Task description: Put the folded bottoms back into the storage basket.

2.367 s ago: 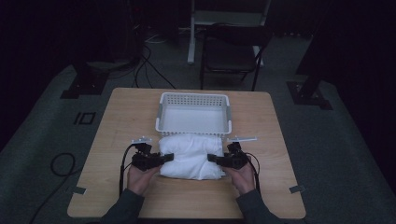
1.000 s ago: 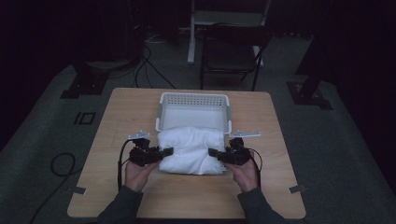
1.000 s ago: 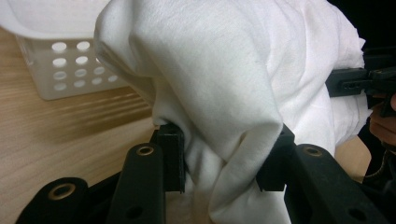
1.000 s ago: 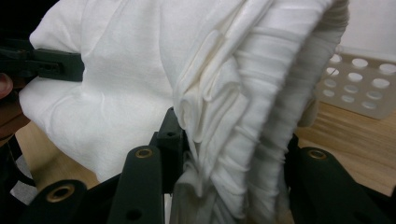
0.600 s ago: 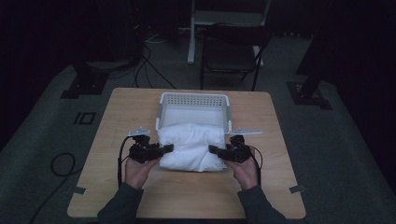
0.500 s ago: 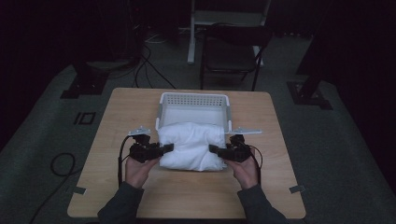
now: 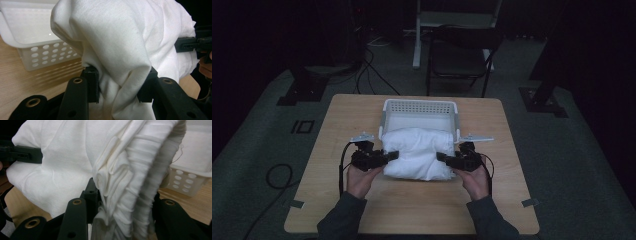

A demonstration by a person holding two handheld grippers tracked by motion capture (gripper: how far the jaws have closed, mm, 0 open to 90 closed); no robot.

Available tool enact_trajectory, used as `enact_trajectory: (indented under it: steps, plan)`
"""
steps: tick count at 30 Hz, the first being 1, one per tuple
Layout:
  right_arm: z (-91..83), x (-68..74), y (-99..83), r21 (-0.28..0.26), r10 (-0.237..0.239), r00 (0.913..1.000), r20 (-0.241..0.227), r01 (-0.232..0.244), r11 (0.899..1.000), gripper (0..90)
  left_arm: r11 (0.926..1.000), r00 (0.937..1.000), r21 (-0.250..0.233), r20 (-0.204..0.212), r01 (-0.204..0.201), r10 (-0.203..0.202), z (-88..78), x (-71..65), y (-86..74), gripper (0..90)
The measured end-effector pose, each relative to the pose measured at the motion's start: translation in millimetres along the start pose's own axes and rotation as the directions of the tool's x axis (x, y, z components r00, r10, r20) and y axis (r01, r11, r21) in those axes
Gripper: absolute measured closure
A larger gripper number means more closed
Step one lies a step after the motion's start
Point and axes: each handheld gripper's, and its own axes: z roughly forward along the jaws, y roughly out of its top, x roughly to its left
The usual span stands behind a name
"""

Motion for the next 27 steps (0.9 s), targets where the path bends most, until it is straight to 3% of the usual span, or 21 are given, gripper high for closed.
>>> enact_trajectory:
  steps: [27]
  plan:
    - [-1.2, -4.0, 21.3, -0.032, -0.013, 0.9997, 0.020, 0.014, 0.999, 59.7, 0.9992, 0.9997, -0.035, -0.013, -0.020, 0.020, 2.9, 0.9, 21.9, 61.3]
